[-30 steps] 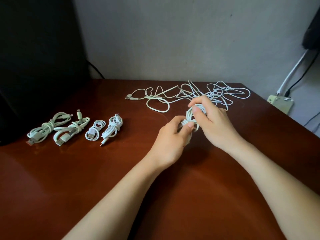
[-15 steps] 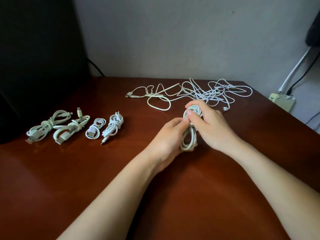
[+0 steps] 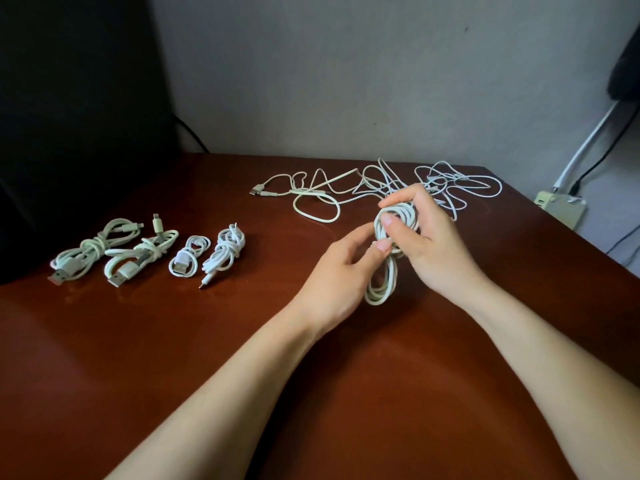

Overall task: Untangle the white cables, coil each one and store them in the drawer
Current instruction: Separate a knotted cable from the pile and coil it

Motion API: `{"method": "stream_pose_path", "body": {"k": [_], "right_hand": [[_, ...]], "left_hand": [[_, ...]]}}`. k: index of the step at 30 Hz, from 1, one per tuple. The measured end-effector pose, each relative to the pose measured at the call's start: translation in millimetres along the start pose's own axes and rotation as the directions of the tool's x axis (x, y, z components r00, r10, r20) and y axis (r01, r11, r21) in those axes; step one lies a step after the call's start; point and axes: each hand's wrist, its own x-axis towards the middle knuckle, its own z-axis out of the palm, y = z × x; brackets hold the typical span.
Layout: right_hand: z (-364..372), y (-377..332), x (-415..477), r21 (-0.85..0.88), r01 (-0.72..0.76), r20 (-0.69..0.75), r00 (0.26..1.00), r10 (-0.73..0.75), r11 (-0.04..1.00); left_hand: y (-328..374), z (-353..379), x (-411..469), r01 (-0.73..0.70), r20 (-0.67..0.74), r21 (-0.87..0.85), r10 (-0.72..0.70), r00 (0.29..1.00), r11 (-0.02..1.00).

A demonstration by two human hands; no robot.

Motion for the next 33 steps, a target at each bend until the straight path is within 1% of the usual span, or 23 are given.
{"method": "stream_pose_path", "body": {"k": [4,7,9,12,15,18,20,22,24,29,33], "right_hand": [[-7.2,-1.2,1.8,0.067,-0.015,0.099,0.995,0.008,0.998],[-7.2,-0.7,3.0,0.104,-0.007,0.1,0.995,-0.004,0.995],[-5.3,0.1,2.9,0.062,0.022,0.074,0.997,-0.027,0.998],[-2.9,0.7,1.0,-0.011,0.047,0.023,0.999,-0.047,0.999],[2.2,-2.4,-3.2,-0.118,0.077,0.018,0.997,-0.076,0.99],[9.5,-10.0,-6.8,-0.171,0.126,0.025,0.992,-0.123,0.977],[11.1,-15.1,-8.4,-0.175,0.144,0.017,0.99,-0.143,0.974],[9.5,-19.4,-8.2,-0.17,0.147,0.001,0.989,-0.149,0.974],[7.2,-21.3,-7.0,-0.168,0.146,0.01,0.989,-0.146,0.975],[4.3,-17.6,-8.6,-0.252,0.124,0.086,0.991,-0.105,0.96],[5.0,-18.2,-9.4,-0.238,0.112,0.087,0.992,-0.094,0.965]], "left_hand": [[-3.4,-0.5,0.3,-0.036,-0.002,0.124,0.036,0.999,0.992],[-2.8,-0.8,1.5,-0.065,-0.053,0.212,0.078,0.996,0.975],[-1.6,0.0,1.5,-0.061,-0.074,0.252,0.082,0.994,0.966],[0.5,1.8,-1.5,-0.042,-0.04,0.265,0.055,0.998,0.963],[-1.7,2.6,-3.8,-0.095,-0.021,0.39,0.112,0.994,0.916],[0.3,3.3,-6.6,-0.089,-0.094,0.473,0.15,0.984,0.877],[3.3,2.2,-7.8,-0.108,-0.114,0.456,0.178,0.977,0.883],[7.2,-0.6,-8.3,-0.141,-0.104,0.411,0.2,0.974,0.901],[10.3,-3.9,-7.9,-0.146,-0.087,0.39,0.194,0.977,0.909],[10.4,-4.9,-7.4,-0.138,-0.11,0.401,0.197,0.974,0.905],[11.5,-8.5,-6.5,-0.164,-0.11,0.407,0.227,0.968,0.899]]}}
